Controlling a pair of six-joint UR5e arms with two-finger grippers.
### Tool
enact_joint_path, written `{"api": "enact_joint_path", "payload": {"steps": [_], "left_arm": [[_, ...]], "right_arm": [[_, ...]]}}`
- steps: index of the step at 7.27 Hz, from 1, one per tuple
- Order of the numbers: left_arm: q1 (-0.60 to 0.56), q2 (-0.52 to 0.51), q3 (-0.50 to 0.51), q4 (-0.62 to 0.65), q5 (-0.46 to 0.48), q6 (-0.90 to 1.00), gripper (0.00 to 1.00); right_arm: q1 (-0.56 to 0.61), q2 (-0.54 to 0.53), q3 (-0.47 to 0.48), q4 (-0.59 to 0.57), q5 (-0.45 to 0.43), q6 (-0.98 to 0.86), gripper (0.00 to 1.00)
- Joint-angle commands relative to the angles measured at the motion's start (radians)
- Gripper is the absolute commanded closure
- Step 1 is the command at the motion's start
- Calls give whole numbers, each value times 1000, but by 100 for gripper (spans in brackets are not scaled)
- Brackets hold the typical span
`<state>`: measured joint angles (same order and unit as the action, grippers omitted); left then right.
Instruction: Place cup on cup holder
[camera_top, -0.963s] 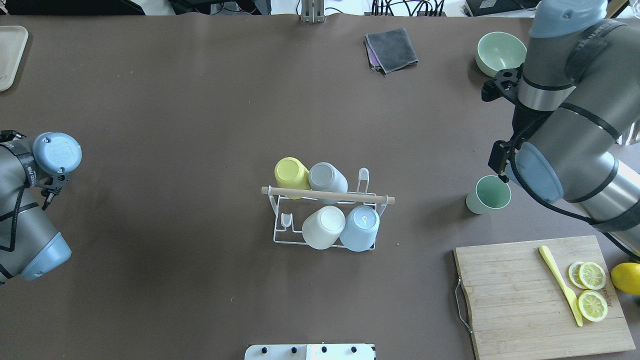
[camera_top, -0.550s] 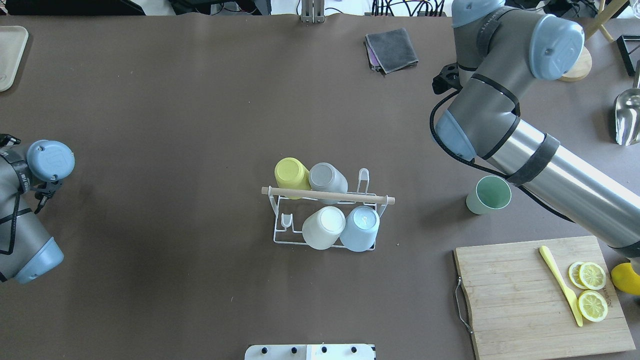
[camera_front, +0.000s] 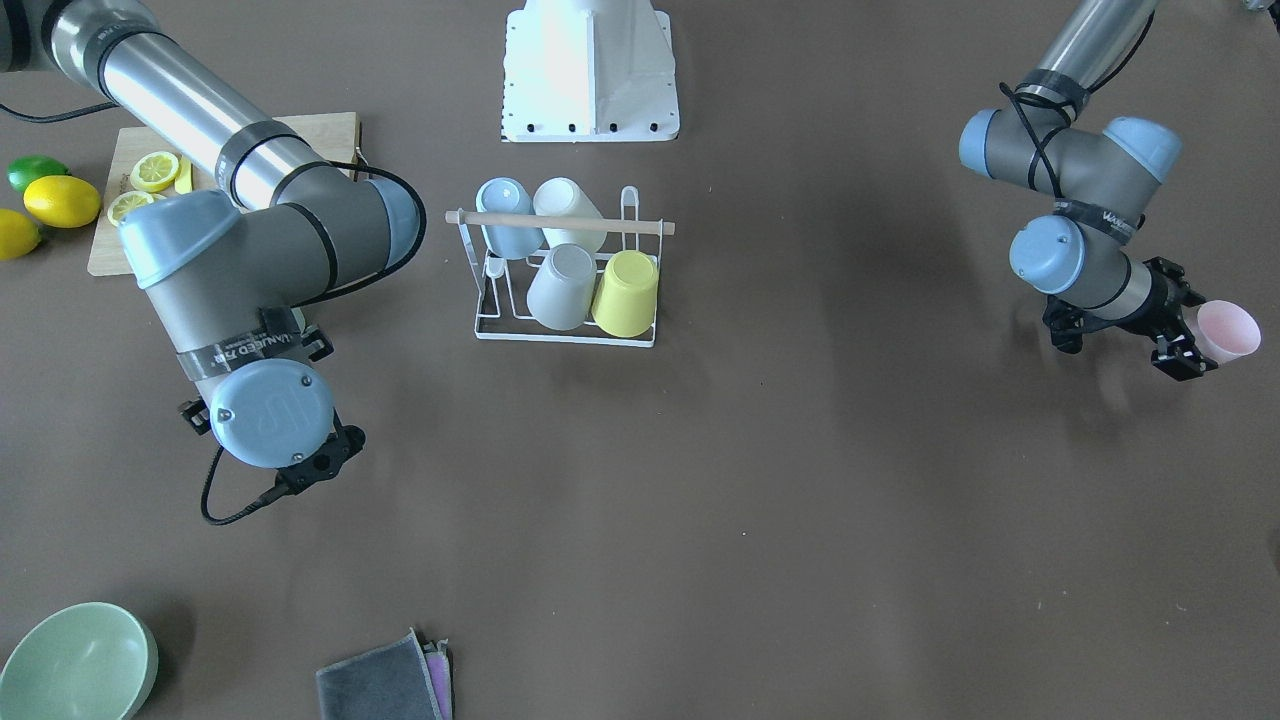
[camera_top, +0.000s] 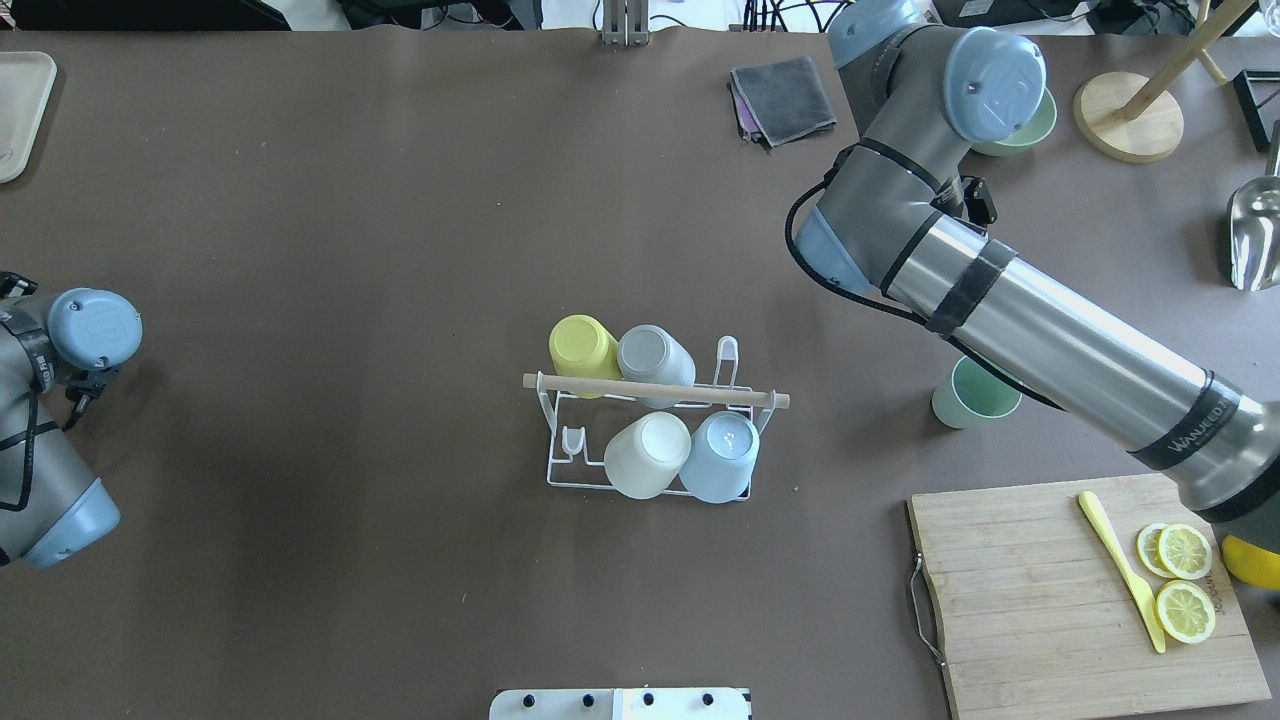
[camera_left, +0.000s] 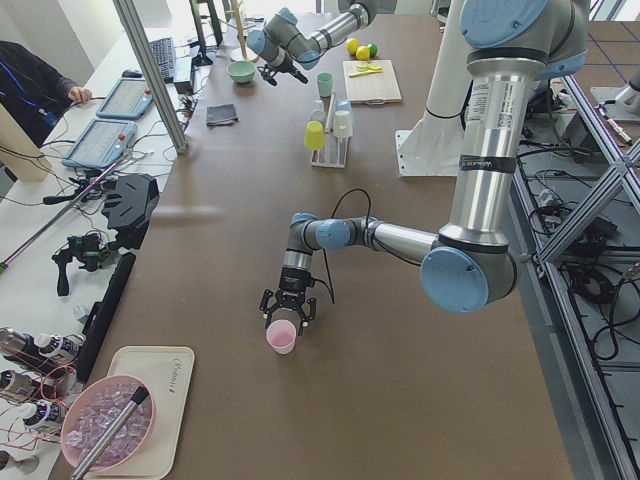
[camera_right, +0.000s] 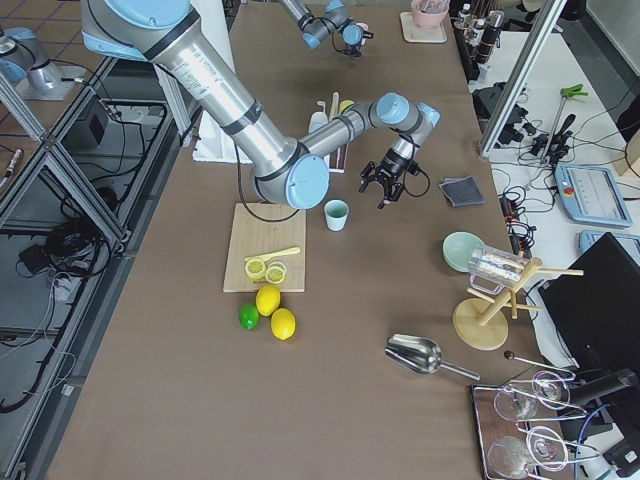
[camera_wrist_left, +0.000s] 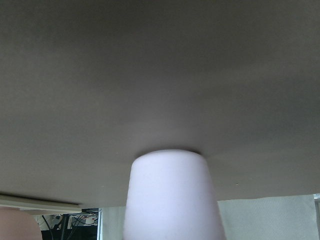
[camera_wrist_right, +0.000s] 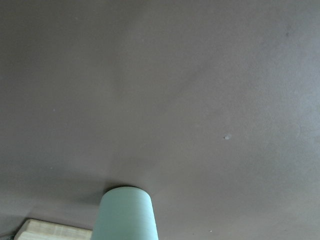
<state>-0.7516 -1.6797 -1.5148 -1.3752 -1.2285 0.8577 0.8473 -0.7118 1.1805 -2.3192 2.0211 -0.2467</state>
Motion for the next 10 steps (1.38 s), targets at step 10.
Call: {"api": "enact_joint_path", "payload": {"steps": [10], "left_arm": [[-14, 60, 62, -159, 14, 7, 2]], "right_arm": [[-71, 61, -180, -124, -2, -63, 2]]}}
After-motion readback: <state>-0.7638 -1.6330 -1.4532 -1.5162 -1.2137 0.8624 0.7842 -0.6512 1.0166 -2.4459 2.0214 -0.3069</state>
